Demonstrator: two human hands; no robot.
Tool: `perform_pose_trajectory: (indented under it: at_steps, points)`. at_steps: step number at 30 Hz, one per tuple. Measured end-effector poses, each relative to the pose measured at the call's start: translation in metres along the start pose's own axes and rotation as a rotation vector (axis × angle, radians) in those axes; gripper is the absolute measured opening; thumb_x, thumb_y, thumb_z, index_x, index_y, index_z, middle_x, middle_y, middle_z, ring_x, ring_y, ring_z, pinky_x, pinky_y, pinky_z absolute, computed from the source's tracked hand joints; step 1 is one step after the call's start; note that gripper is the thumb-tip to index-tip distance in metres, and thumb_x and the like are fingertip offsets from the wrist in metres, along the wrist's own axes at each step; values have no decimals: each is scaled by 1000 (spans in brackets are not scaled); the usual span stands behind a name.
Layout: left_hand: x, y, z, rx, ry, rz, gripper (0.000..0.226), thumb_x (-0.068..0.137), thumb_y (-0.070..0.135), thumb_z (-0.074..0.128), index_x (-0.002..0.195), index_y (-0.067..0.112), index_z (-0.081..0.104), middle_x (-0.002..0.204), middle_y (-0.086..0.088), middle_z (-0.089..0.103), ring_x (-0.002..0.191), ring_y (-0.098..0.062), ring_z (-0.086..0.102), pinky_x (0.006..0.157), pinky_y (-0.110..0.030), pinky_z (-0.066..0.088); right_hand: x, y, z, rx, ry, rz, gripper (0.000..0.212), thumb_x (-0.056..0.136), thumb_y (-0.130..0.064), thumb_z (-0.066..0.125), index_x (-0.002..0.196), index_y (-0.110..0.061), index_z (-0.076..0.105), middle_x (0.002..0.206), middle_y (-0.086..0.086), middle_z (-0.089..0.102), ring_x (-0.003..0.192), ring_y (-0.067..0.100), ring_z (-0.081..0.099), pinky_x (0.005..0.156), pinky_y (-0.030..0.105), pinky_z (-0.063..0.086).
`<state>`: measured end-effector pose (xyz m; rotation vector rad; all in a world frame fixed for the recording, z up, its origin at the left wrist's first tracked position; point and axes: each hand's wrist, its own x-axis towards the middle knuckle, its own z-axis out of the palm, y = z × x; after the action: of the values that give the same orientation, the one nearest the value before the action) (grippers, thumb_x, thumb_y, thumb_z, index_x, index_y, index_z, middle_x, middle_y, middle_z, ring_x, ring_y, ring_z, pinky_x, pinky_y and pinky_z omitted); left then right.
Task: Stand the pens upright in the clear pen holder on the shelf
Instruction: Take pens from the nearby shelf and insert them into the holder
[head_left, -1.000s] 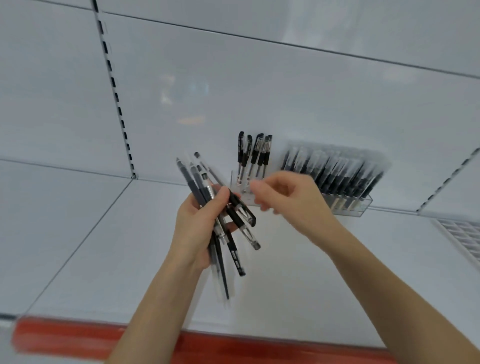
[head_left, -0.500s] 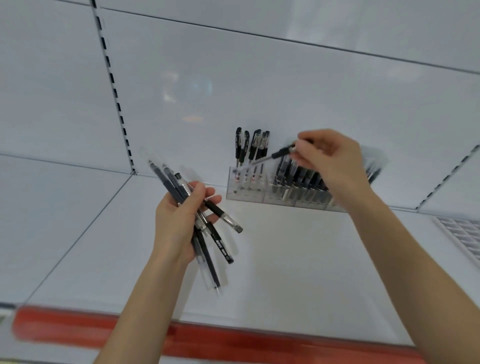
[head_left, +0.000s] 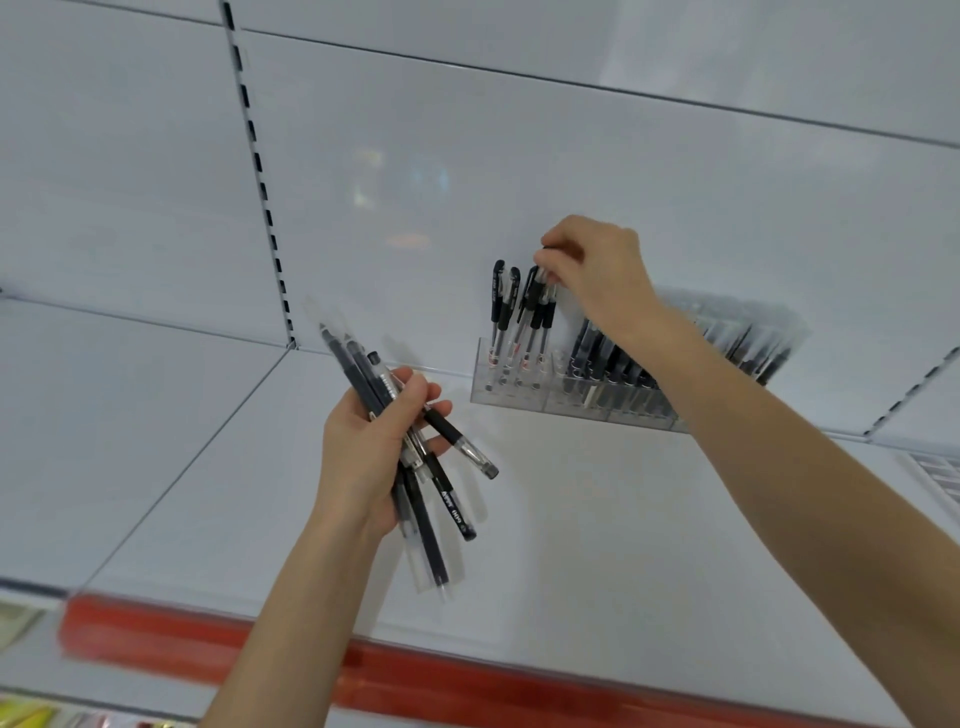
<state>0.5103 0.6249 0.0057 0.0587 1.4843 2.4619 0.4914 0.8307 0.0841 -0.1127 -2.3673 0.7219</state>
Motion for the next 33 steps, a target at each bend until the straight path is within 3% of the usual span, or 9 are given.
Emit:
perform_pose_trajectory:
  at_steps: [5,10,15,18,19,23,27,30,33]
  points:
    - [-1,-2,2,-12,6,-19,6,87,12,62,91,11,57,72,-3,61,57,-5,65,47,-22,53,-4,5,12,-16,1,-29,16,89,-6,53,94,5,64,84,20,67,74,29,63,80,47,51]
    - [-1,-5,6,-21,-14,-17,6,86,9,61,89,10,56,77,-6,67,64,-9,69,52,-28,57,-3,11,16,-127,-107,-70,19,90,-6,49,89,7,63,82,22,67,77,33,64,80,49,50]
    - [-6,-5,9,4,-67,-15,5,86,10,61,90,9,58,83,-8,70,70,-12,71,53,-28,57,-5,8,16,-120,-160,-65,24,92,-8,47,102,8,61,83,23,67,79,34,63,84,43,49]
    - [-8,-3,8,5,-92,-15,7,86,10,61,93,9,59,80,-6,69,68,-11,70,53,-28,57,-22,2,11,9,-52,16,32,92,-17,50,123,-8,53,84,7,64,78,17,59,77,14,47]
    - [-8,-2,8,9,-100,-12,7,86,10,61,93,8,60,78,-5,69,67,-10,69,53,-28,57,-30,-1,8,61,-14,44,30,92,-18,51,121,-10,54,84,3,63,77,13,59,76,12,46]
    - [-12,-2,13,57,-203,-28,5,85,11,60,90,10,61,66,1,70,60,-7,66,50,-25,55,-53,-22,-6,257,-139,197,13,88,-24,58,89,-14,66,77,1,68,68,5,64,68,21,52]
    - [-18,-6,23,145,-331,-25,7,85,11,60,92,11,61,67,0,71,60,-9,67,49,-24,54,-64,-33,-12,422,-353,304,19,83,-27,65,97,-14,66,78,-2,70,68,3,66,61,16,52]
    - [-21,-9,29,172,-346,-26,7,86,10,60,92,12,61,68,0,71,62,-11,69,49,-24,54,-69,-31,-11,432,-305,338,21,83,-22,66,101,-12,63,75,-3,69,60,-1,63,57,13,50]
    - [-18,-10,31,57,-242,-53,5,87,8,59,90,10,59,70,-3,71,65,-12,70,50,-25,55,-79,-28,-12,333,-151,281,24,86,-28,60,107,-15,59,77,-4,69,61,-4,61,59,13,47]
